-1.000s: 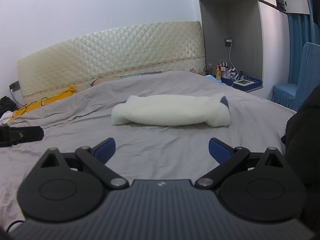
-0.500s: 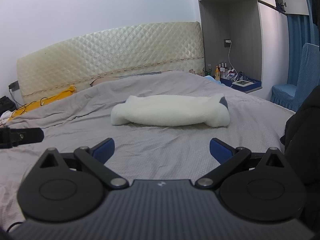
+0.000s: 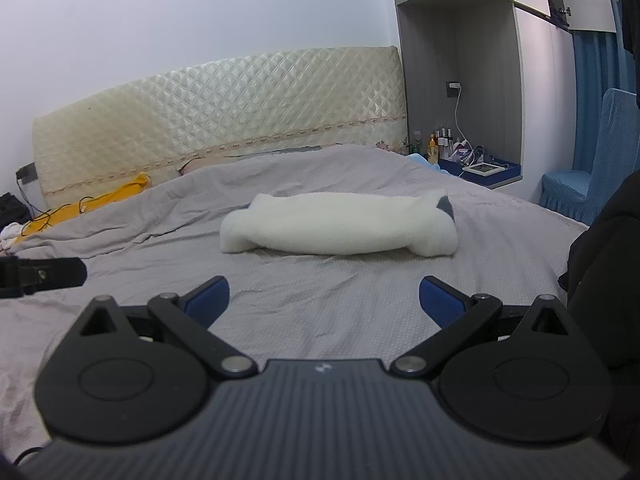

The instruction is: Fold large clothes

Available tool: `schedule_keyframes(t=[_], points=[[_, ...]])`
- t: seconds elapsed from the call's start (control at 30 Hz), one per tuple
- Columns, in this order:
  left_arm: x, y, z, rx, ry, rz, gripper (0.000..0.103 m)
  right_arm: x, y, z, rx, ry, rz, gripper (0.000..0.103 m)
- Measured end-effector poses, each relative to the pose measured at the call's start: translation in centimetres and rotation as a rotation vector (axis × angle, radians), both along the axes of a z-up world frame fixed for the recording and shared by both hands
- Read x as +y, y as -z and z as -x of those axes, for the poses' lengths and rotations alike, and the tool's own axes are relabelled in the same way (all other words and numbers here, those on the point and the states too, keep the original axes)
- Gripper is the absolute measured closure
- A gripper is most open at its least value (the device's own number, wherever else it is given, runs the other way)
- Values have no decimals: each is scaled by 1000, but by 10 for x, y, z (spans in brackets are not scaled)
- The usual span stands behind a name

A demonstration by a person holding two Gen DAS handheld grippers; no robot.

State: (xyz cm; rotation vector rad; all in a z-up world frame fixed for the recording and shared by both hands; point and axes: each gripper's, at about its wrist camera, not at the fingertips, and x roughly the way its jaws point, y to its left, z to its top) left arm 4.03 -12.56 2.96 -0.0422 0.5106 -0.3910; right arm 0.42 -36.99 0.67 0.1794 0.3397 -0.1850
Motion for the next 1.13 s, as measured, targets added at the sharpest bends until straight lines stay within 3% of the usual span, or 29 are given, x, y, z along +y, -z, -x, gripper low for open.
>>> schedule_keyframes(t=[1.13], points=[[-2,1,6,-9,11,-19,0,2,-1,3,-3,12,13,0]])
